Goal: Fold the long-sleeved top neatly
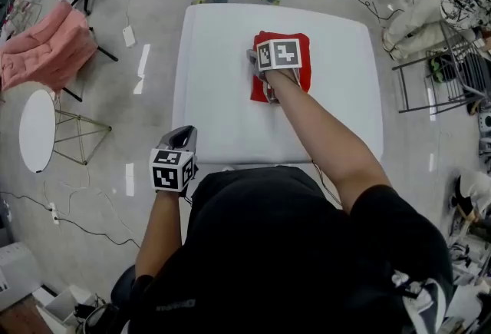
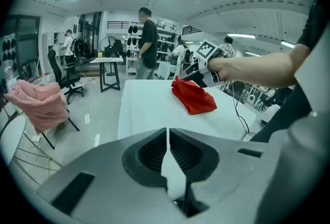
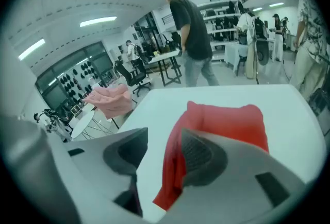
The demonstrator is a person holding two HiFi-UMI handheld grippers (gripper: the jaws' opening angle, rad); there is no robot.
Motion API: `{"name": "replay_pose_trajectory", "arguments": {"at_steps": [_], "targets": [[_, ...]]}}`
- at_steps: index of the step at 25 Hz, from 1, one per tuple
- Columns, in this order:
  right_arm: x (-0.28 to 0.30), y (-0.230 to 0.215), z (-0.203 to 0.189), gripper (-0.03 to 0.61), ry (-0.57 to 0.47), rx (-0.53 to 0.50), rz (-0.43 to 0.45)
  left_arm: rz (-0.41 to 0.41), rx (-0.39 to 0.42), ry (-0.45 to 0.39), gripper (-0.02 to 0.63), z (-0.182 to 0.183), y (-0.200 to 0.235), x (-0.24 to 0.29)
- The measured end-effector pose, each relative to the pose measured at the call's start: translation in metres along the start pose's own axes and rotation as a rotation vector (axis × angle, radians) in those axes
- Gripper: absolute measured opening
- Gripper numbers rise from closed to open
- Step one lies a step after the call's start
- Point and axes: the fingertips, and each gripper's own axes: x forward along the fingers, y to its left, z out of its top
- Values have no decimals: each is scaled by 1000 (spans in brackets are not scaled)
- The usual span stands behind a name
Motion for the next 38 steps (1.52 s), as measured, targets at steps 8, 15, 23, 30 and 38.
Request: {"name": "replay_pose_trajectory", "arguments": {"at_steps": [8, 15, 23, 30, 38], "targets": [[-110, -40, -24, 123, -255, 138, 39, -211, 200, -55, 52, 40, -41, 16], [-145, -106, -117, 116, -154, 63, -136, -349, 403, 11, 110, 76, -114, 77], [-103, -97, -144, 170, 14, -354, -117, -293, 487, 67, 130, 101, -161, 170], [-68, -98, -157, 161, 101, -675, -138, -177, 515, 249, 137, 63, -134, 210], [-84, -102, -156, 77, 57, -683, -128, -274, 320, 245, 31, 68, -111, 188]]}}
